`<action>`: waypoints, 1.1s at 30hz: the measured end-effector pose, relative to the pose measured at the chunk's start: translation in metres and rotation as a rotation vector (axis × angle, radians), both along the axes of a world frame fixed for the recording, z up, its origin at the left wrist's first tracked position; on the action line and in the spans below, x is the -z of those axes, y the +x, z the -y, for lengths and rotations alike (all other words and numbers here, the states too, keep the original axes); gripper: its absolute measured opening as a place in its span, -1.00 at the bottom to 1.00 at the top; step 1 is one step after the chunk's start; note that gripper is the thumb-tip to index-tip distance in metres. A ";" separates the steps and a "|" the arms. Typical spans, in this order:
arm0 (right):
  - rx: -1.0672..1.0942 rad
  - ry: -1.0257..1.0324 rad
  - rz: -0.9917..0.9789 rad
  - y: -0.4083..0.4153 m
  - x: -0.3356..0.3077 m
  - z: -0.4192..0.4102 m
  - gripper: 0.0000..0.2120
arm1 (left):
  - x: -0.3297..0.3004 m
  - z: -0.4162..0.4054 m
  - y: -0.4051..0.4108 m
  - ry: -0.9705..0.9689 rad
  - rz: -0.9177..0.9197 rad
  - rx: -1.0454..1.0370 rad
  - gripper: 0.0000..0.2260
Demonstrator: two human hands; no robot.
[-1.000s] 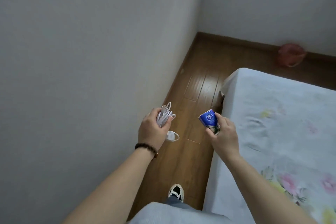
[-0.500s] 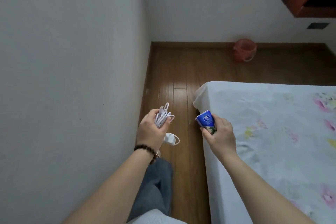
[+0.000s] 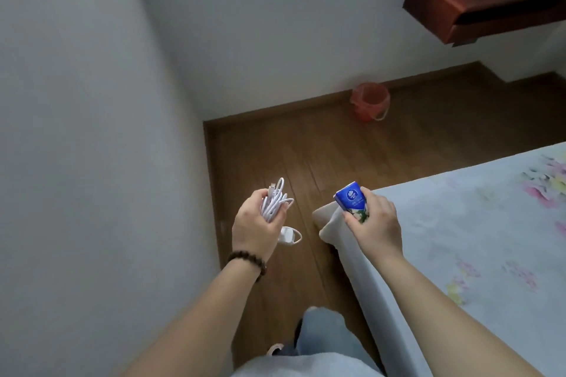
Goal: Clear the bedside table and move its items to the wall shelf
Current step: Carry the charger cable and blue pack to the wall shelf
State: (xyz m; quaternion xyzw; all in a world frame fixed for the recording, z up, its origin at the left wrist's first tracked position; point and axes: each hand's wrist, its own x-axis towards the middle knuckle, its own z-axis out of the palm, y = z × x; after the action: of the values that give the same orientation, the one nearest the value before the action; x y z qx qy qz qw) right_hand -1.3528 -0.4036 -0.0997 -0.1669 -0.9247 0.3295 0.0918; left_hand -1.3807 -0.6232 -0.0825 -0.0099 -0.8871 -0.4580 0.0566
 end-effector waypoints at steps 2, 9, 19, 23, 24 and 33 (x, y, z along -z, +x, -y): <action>0.039 -0.001 -0.006 -0.035 -0.001 -0.005 -0.38 | 0.000 -0.007 -0.041 0.008 0.013 0.024 -0.78; 0.136 0.009 -0.039 -0.170 0.015 -0.050 -0.40 | 0.006 -0.058 -0.202 -0.014 0.007 0.085 -0.77; 0.333 0.020 -0.025 -0.339 0.011 -0.167 -0.40 | -0.011 -0.197 -0.424 -0.041 -0.017 0.284 -0.79; 0.445 0.045 -0.026 -0.379 0.006 -0.219 -0.40 | -0.016 -0.267 -0.487 -0.023 -0.010 0.396 -0.78; 0.474 0.049 -0.032 -0.387 0.005 -0.232 -0.40 | -0.017 -0.284 -0.500 -0.028 -0.011 0.429 -0.78; 0.738 0.057 -0.041 -0.466 0.008 -0.353 -0.40 | -0.016 -0.460 -0.616 -0.066 -0.047 0.703 -0.72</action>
State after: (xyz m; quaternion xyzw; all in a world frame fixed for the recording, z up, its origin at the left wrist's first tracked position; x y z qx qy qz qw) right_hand -1.8184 -0.0507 -0.1074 -0.4800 -0.8090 0.2517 0.2276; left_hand -1.9964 -0.1627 -0.0663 -0.3271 -0.8422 -0.4201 -0.0843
